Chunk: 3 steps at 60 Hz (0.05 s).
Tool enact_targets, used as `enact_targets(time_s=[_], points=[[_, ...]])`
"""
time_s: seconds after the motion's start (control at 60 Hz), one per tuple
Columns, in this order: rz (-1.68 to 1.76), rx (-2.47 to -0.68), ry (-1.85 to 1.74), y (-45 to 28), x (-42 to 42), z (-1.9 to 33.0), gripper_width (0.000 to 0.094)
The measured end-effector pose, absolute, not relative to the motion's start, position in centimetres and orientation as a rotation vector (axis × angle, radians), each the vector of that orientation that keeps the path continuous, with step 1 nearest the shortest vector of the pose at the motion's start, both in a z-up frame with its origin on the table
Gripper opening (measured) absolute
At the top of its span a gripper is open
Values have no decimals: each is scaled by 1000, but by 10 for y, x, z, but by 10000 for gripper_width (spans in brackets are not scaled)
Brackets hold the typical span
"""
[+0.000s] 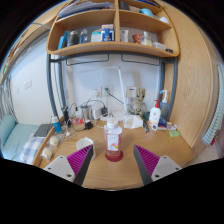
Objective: Pour water
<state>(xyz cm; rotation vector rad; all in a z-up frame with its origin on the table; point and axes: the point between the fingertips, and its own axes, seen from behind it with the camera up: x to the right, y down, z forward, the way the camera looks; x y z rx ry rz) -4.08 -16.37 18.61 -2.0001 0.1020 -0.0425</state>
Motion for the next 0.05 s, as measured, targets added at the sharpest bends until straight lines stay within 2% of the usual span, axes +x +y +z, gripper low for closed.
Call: enact_targets(time_s=[0.05], points=[[-42,-1995,93,-162,-42,189,836]])
